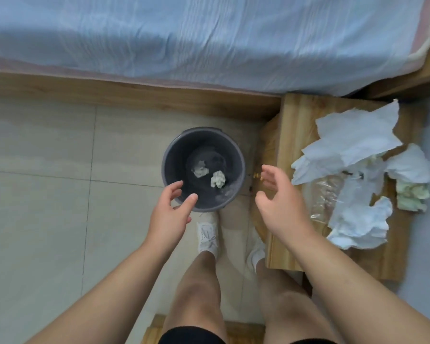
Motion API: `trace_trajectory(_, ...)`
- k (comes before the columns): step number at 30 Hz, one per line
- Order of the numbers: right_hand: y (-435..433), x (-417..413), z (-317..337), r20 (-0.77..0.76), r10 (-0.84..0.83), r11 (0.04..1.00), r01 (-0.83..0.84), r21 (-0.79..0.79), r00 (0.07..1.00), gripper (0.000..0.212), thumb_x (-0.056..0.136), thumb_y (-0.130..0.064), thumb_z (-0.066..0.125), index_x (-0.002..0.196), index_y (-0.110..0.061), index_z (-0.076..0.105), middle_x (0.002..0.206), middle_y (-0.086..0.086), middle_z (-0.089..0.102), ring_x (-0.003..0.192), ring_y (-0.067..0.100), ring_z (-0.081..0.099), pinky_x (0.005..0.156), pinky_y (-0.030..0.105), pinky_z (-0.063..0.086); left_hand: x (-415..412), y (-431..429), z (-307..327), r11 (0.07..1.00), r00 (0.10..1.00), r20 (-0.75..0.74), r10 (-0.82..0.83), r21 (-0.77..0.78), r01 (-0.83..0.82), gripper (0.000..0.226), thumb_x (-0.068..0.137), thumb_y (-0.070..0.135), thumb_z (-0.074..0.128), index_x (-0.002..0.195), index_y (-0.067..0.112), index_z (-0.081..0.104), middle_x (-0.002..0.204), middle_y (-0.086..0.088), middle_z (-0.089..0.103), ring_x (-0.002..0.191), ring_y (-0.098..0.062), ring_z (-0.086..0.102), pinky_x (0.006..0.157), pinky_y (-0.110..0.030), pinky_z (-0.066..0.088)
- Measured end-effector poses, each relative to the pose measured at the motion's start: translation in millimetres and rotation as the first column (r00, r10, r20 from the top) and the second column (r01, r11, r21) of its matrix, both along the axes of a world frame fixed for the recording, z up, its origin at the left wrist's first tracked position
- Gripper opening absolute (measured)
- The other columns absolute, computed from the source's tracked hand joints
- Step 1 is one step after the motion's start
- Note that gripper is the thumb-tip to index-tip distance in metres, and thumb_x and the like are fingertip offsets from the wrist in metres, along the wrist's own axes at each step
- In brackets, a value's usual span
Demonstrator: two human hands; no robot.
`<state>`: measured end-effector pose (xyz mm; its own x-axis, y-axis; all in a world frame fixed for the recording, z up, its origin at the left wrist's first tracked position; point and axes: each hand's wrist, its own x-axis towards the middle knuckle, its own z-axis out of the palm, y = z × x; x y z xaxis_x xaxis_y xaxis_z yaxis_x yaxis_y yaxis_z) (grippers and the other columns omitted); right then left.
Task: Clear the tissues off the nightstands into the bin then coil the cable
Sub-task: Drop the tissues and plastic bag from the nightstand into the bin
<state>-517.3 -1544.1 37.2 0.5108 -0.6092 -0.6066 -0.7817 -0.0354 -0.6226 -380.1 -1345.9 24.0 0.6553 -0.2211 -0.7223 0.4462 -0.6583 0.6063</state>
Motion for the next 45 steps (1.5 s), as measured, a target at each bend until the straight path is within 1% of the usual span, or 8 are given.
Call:
trace_trajectory(10,-86,-120,66,-0.011,-0.406,0.902,0.399,-0.164,0.914,0.034,0.095,-0.010,0.057,0.117,-0.035,0.065,0.113,-0.021,0.066,0.101,-0.011,0.060,0.080,0.013,0.046,-63,-152,46,0.937,0.941,-0.040,-0.335,-0.115,0.329,0.015,0.106,0.031,0.063,0.104,0.037,0.077,0.091,0.015,0.079,0.083,-0.004,0.075,0.081,-0.037,0.064)
trace_trajectory(16,-144,-187,71,0.005,-0.634,0.719,0.592,-0.363,0.773,0.037,0.095,-0.011,0.059,0.128,-0.025,0.067,0.114,-0.013,0.063,0.097,0.010,0.063,0.086,0.026,0.050,-107,-246,55,0.728,0.721,0.205,-0.662,-0.055,0.684,0.009,0.102,0.047,0.062,0.097,0.050,0.069,0.098,0.028,0.072,0.094,0.008,0.065,0.082,-0.031,0.058)
trace_trajectory(21,-168,-193,51,-0.147,-0.532,0.807,0.447,-0.386,0.834,0.052,0.095,-0.011,0.058,0.147,-0.019,0.056,0.141,0.001,0.064,0.127,0.024,0.059,0.096,0.024,0.040,-115,-294,42,0.634,0.526,0.461,-0.715,0.109,0.766,0.042,0.098,0.053,0.065,0.138,0.041,0.058,0.138,0.015,0.055,0.134,-0.011,0.052,0.096,-0.033,0.045)
trace_trajectory(25,-180,-184,29,-0.180,-0.500,0.825,0.403,-0.397,0.847,0.056,0.095,-0.008,0.059,0.149,-0.017,0.051,0.145,0.006,0.061,0.132,0.029,0.056,0.100,0.030,0.043,-109,-314,26,0.545,0.433,0.400,-0.808,0.229,0.806,0.073,0.097,0.052,0.069,0.160,0.041,0.034,0.158,0.008,0.047,0.135,-0.017,0.056,0.093,-0.036,0.054)
trace_trajectory(28,-184,-178,11,-0.260,-0.481,0.838,0.352,-0.417,0.837,0.064,0.091,-0.015,0.066,0.151,-0.014,0.046,0.148,0.013,0.056,0.131,0.036,0.056,0.100,0.039,0.047,-106,-319,18,0.572,0.495,0.330,-0.804,0.203,0.795,0.060,0.102,0.045,0.066,0.157,0.040,0.042,0.134,0.011,0.062,0.102,-0.011,0.068,0.076,-0.034,0.060)
trace_trajectory(33,-185,-173,-2,-0.326,-0.436,0.851,0.266,-0.454,0.839,0.066,0.085,-0.016,0.079,0.143,-0.009,0.049,0.141,0.018,0.058,0.124,0.038,0.059,0.096,0.041,0.049,-100,-316,18,0.732,0.701,0.286,-0.653,0.005,0.681,0.021,0.106,0.029,0.058,0.097,0.039,0.074,0.081,0.015,0.071,0.063,0.000,0.059,0.059,-0.025,0.046)
trace_trajectory(41,-185,-182,5,-0.347,-0.424,0.864,0.259,-0.432,0.837,0.036,0.092,-0.008,0.063,0.128,-0.011,0.062,0.128,0.013,0.064,0.114,0.035,0.062,0.085,0.038,0.048,-95,-308,42,0.835,0.859,0.164,-0.485,-0.204,0.511,0.030,0.108,0.032,0.057,0.087,0.040,0.075,0.084,-0.005,0.070,0.075,-0.012,0.063,0.085,-0.055,0.062)
trace_trajectory(45,-178,-188,14,-0.279,-0.476,0.837,0.331,-0.437,0.834,0.031,0.096,-0.013,0.061,0.127,-0.015,0.060,0.124,0.010,0.065,0.106,0.034,0.064,0.072,0.031,0.038,-91,-303,53,0.861,0.906,0.093,-0.412,-0.284,0.421,0.026,0.109,0.030,0.050,0.106,0.028,0.075,0.104,0.004,0.077,0.098,-0.016,0.073,0.085,-0.041,0.065)
